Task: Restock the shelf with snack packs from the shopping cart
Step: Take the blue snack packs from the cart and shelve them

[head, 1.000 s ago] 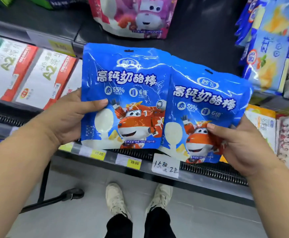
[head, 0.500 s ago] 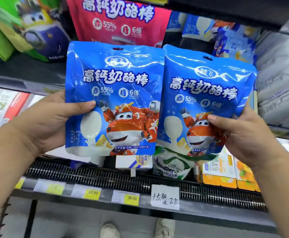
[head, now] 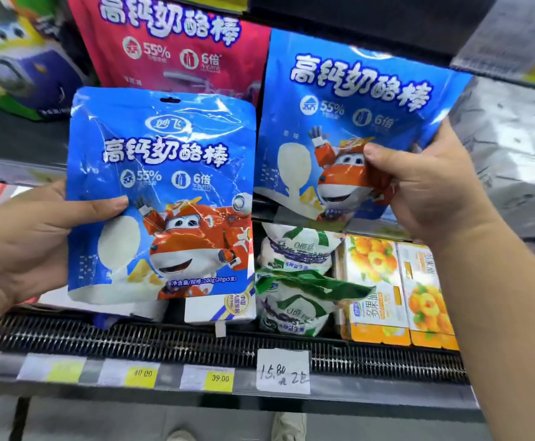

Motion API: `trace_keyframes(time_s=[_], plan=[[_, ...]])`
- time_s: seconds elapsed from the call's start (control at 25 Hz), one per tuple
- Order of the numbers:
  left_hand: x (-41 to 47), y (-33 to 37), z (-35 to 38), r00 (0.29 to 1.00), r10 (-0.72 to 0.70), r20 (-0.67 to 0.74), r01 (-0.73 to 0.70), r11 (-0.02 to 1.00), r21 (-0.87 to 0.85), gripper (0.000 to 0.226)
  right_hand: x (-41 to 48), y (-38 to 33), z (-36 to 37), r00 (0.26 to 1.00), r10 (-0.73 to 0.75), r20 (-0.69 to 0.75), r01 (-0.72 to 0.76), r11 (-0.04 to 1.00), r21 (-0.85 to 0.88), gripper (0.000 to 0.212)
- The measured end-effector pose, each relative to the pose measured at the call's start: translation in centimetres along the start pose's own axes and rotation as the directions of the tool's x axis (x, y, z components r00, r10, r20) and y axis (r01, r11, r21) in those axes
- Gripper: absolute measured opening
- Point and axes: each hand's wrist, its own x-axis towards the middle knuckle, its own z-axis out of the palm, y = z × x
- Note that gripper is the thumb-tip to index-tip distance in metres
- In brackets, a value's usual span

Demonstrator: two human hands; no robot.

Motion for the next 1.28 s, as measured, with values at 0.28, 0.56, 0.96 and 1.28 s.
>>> trace_keyframes(time_s=[0.28,0.56,0.96,1.28], plan=[[-0.2,-0.8,0.6,1.000,-0.013,-0.014,0.012,0.998,-0.055,0.032,-1.2,1.6,-0.1,0.988,0.153,0.022,-0.150,0.983,-0.105,0.063],[-0.4,-0.4,1.7,1.000,-0.003,-0.002,0.003,0.997,-0.074,0.033,1.0,1.7,-0.2,0.982,0.173,-0.077,-0.186,0.961,-0.204,0.057],[0.0,-1.4,1.8,0.999,-0.048,0.007,0.049,0.990,-0.132,0.036,2.8,4.3,-0.7,0.978,0.082,-0.193,-0.122,0.972,-0.202,0.056],[0.4,-1.0,3.4,0.999,-0.043,0.034,0.047,0.991,-0.128,0.044,4.8,4.5,2.1,0.925,0.036,-0.377,-0.083,0.991,-0.108,0.070]])
